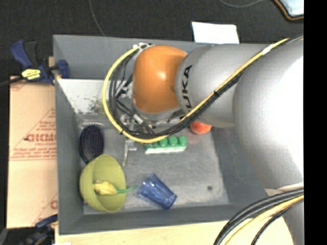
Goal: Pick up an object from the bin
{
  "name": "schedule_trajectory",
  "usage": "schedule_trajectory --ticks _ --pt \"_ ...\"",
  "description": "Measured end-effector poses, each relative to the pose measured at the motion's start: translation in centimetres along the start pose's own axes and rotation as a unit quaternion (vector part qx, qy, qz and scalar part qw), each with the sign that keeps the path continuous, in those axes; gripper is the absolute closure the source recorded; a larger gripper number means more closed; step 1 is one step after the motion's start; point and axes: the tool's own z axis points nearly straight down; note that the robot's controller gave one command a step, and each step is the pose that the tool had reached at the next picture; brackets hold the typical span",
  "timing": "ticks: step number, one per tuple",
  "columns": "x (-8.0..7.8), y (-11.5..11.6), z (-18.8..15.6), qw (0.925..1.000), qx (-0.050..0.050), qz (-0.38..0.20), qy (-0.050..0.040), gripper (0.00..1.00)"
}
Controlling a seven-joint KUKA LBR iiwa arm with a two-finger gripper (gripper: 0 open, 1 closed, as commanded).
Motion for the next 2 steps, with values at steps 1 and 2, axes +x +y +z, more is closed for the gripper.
schedule_trajectory --ticks 1,2 --pt "0.0 0.0 0.0 1.0 0.0 0.0 0.0 0.0" --pt "2.8 4.1 5.3 0.9961 -0.001 0.088 0.0008 0.0"
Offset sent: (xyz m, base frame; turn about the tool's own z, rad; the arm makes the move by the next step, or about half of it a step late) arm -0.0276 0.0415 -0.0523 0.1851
